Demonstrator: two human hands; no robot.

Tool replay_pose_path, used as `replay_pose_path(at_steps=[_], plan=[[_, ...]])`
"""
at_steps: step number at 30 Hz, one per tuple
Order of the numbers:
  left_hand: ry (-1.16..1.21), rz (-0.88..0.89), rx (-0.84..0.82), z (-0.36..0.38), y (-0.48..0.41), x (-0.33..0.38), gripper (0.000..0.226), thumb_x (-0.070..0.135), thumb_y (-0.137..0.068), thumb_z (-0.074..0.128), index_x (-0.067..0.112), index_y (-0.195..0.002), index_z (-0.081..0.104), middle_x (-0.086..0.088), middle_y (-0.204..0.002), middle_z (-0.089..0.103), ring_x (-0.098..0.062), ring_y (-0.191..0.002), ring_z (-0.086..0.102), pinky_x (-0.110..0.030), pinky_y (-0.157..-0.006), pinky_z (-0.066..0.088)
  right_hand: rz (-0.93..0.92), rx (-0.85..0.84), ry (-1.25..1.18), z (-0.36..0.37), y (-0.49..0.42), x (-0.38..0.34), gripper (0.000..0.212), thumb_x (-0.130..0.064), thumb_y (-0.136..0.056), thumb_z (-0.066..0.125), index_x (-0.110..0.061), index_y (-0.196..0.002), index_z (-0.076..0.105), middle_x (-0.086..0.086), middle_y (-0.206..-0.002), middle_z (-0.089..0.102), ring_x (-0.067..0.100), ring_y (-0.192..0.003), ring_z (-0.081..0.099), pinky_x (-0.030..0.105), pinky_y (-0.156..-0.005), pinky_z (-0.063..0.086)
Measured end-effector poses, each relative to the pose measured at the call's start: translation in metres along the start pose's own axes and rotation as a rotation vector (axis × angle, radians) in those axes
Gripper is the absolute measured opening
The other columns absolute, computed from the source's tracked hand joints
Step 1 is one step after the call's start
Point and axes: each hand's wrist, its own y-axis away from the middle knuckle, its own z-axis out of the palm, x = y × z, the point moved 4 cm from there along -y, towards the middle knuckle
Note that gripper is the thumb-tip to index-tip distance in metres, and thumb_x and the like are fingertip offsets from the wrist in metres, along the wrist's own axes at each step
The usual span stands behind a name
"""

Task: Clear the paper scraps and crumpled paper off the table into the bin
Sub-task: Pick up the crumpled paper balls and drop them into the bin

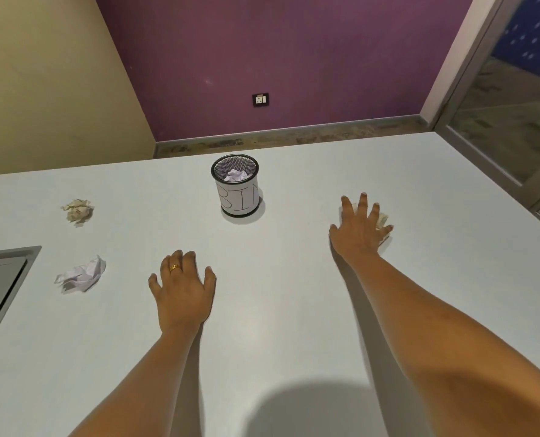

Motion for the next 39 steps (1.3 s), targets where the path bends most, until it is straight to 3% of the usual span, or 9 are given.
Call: replay_pose_path(at_steps=[5, 9, 14, 20, 23, 27, 31, 37, 39], plan=[[-0.005, 0.003, 0.013, 0.000, 0.000, 0.000, 0.040, 0.028, -0.087, 0.053, 0.005, -0.120, 0.051, -0.017, -0.133, 0.050, -0.033, -0.129, 0.040, -0.058, -0.102, 0.029, 0.031, -0.046, -0.005, 0.010, 0.006, 0.000, 0.055, -0.026, -0.097, 0.038, -0.017, -0.146, 0.014, 0.008, -0.156, 0.014, 0.028, -0.143, 0.012, 0.057, -0.111, 0.016], [-0.002, 0.006, 0.025, 0.000, 0.001, 0.000, 0.040, 0.027, -0.087, 0.054, 0.004, -0.119, 0.052, -0.018, -0.132, 0.051, -0.033, -0.129, 0.041, -0.058, -0.101, 0.029, -0.039, 0.017, 0.088, 0.005, 0.008, -0.001, 0.062, -0.005, -0.089, 0.042, -0.010, -0.144, 0.015, 0.011, -0.136, 0.040, 0.027, -0.127, 0.038, 0.048, -0.102, 0.036], [0.000, 0.005, 0.021, -0.001, 0.000, 0.000, 0.040, 0.029, -0.089, 0.049, 0.005, -0.120, 0.051, -0.018, -0.132, 0.051, -0.033, -0.129, 0.040, -0.058, -0.102, 0.029, -0.140, 0.022, 0.193, 0.000, 0.010, -0.003, 0.067, 0.002, -0.089, 0.044, -0.008, -0.146, 0.009, 0.013, -0.131, 0.044, 0.028, -0.122, 0.041, 0.042, -0.093, 0.046], [0.008, -0.009, -0.009, -0.002, 0.000, 0.000, 0.041, 0.030, -0.089, 0.049, 0.007, -0.123, 0.049, -0.015, -0.136, 0.048, -0.030, -0.132, 0.036, -0.056, -0.105, 0.026, -0.180, 0.010, 0.199, -0.009, 0.008, -0.022, 0.042, 0.014, -0.083, 0.047, 0.001, -0.123, 0.041, 0.019, -0.122, 0.053, 0.032, -0.119, 0.048, 0.042, -0.101, 0.043], [0.014, -0.011, -0.018, -0.001, 0.000, 0.001, 0.042, 0.031, -0.089, 0.048, 0.007, -0.124, 0.048, -0.014, -0.137, 0.047, -0.030, -0.133, 0.035, -0.056, -0.106, 0.026, -0.265, 0.026, -0.027, -0.016, 0.012, -0.051, 0.029, 0.015, -0.086, 0.041, -0.002, -0.108, 0.049, 0.021, -0.107, 0.057, 0.030, -0.096, 0.053, 0.041, -0.088, 0.046], [0.011, -0.017, -0.023, -0.002, 0.000, 0.000, 0.044, 0.032, -0.090, 0.047, 0.008, -0.126, 0.047, -0.013, -0.138, 0.046, -0.029, -0.134, 0.035, -0.054, -0.107, 0.025, -0.444, 0.046, -0.331, -0.038, 0.018, -0.109, 0.019, 0.002, -0.093, 0.035, -0.017, -0.090, 0.036, 0.009, -0.089, 0.041, 0.020, -0.081, 0.035, 0.032, -0.072, 0.030], [0.020, -0.020, -0.026, -0.002, 0.001, 0.000, 0.044, 0.032, -0.090, 0.046, 0.008, -0.126, 0.047, -0.013, -0.139, 0.046, -0.028, -0.135, 0.034, -0.054, -0.108, 0.024, -0.384, -0.043, -0.856, -0.056, 0.018, -0.154, 0.019, -0.006, -0.089, 0.031, -0.014, -0.073, 0.038, 0.003, -0.073, 0.038, 0.016, -0.066, 0.031, 0.028, -0.058, 0.026], [0.017, -0.025, -0.029, -0.002, 0.001, 0.000, 0.043, 0.033, -0.090, 0.045, 0.009, -0.126, 0.046, -0.012, -0.139, 0.045, -0.027, -0.135, 0.034, -0.053, -0.108, 0.024, -0.311, -0.183, -1.194, -0.070, 0.009, -0.195, 0.006, -0.011, -0.087, 0.039, -0.013, -0.083, 0.034, 0.005, -0.073, 0.041, 0.020, -0.066, 0.039, 0.038, -0.060, 0.033], [0.010, -0.027, -0.023, -0.001, 0.000, 0.000, 0.042, 0.033, -0.090, 0.046, 0.010, -0.125, 0.047, -0.012, -0.138, 0.046, -0.027, -0.134, 0.035, -0.053, -0.108, 0.025, -0.346, -0.190, -1.101, -0.070, 0.001, -0.203, 0.001, -0.003, -0.087, 0.042, -0.003, -0.087, 0.042, 0.001, -0.070, 0.040, 0.017, -0.067, 0.040, 0.032, -0.059, 0.037]])
